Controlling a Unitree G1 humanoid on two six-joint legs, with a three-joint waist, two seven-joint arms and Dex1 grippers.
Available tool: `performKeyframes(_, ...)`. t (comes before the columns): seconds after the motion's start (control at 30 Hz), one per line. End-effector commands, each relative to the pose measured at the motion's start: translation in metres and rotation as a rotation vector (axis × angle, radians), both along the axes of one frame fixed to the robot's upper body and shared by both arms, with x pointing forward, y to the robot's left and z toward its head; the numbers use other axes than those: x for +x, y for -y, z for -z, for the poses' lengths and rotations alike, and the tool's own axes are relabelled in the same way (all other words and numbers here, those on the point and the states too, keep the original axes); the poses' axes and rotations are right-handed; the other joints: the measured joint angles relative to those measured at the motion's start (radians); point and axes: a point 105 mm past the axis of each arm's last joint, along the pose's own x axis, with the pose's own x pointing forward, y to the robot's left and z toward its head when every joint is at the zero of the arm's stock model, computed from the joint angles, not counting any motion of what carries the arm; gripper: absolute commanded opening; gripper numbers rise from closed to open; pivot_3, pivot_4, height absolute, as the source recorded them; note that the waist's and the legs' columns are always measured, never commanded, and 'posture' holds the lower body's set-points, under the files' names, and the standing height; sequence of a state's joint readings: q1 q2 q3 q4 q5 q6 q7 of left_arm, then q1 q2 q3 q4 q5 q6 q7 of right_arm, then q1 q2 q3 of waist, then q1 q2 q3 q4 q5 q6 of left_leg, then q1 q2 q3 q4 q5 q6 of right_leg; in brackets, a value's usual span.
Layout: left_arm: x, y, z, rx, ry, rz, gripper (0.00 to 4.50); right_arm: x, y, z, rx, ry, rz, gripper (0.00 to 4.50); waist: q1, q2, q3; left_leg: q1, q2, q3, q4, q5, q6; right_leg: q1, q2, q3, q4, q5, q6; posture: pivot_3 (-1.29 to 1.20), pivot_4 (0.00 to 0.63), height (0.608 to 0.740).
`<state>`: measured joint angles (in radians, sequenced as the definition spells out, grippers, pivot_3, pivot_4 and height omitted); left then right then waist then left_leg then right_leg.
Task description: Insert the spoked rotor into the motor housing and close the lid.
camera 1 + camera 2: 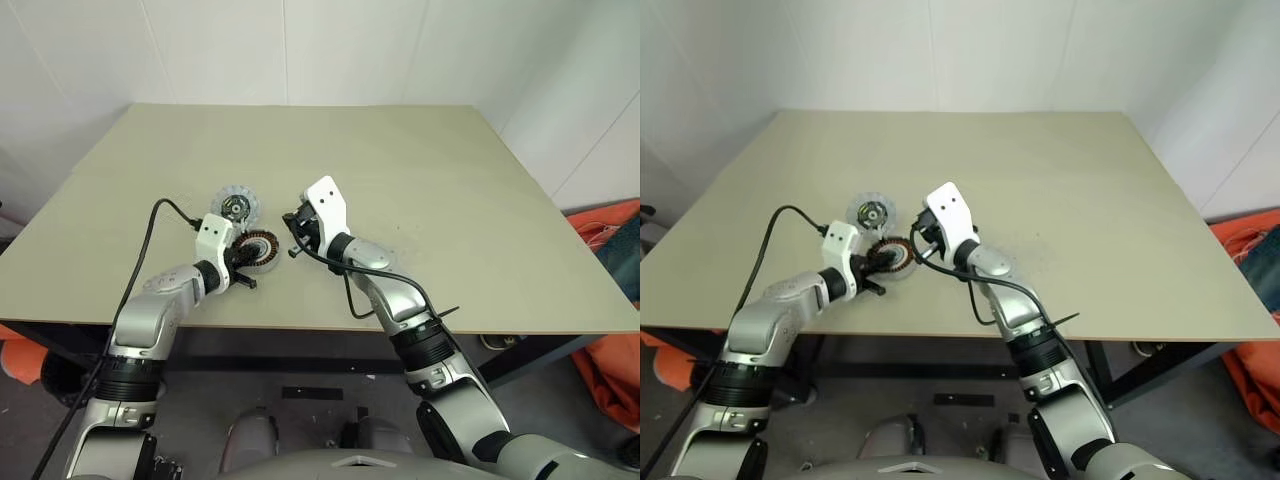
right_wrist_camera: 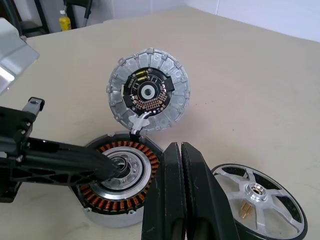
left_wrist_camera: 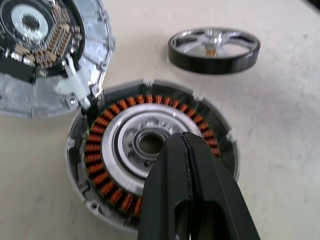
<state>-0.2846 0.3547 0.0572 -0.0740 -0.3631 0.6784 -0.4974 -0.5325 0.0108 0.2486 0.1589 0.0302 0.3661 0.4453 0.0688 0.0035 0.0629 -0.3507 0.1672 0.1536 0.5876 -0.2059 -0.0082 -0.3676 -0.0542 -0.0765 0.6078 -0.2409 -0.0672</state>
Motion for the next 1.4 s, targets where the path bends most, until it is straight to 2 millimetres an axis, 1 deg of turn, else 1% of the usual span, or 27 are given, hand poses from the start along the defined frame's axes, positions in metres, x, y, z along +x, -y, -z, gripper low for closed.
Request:
performKeyframes(0.03, 0.002, -0.003, -0.038, -0.02, 0.137, -0.01, 0.03, -0.003, -0.004, -0.019, 0.045, 0.057, -0.017, 0.0, 0.0, 0.0, 0.0, 0.0, 0.0, 0.0, 0.0, 0.0, 0.0, 0.0, 0.0, 0.0, 0.0, 0.0, 0.0, 0.0, 0.0, 0.74)
performKeyframes(0.17, -0.002, -0.018, -0.028, 0.049, 0.101, -0.074, 0.03, -0.003, -0.006, -0.018, 0.046, 0.056, -0.023, 0.0, -0.002, 0.0, 0.0, 0.0, 0.0, 0.0, 0.0, 0.0, 0.0, 0.0, 0.0, 0.0, 0.0, 0.0, 0.0, 0.0, 0.0, 0.74)
performKeyframes(0.27, -0.005, -0.024, -0.018, 0.082, 0.066, -0.088, 0.03, -0.003, -0.008, -0.019, 0.048, 0.055, -0.03, 0.0, -0.001, 0.0, 0.0, 0.0, 0.0, 0.0, -0.001, 0.0, 0.0, 0.0, 0.0, 0.0, 0.0, 0.0, 0.0, 0.0, 0.0, 0.74)
performKeyframes(0.5, -0.008, -0.025, -0.012, 0.103, 0.031, -0.082, 0.03, -0.004, -0.009, -0.019, 0.051, 0.054, -0.037, 0.0, 0.001, 0.0, 0.0, 0.0, 0.0, 0.0, 0.0, 0.0, 0.0, 0.0, 0.0, 0.0, 0.0, 0.0, 0.0, 0.0, 0.0, 0.74)
performKeyframes(1.4, -0.002, -0.023, -0.002, 0.135, -0.017, -0.049, 0.03, -0.004, -0.007, -0.018, 0.053, 0.052, -0.024, 0.0, 0.0, 0.0, 0.0, 0.0, 0.0, 0.0, -0.001, 0.0, 0.0, 0.0, 0.0, 0.0, 0.0, 0.0, 0.0, 0.0, 0.0, 0.74)
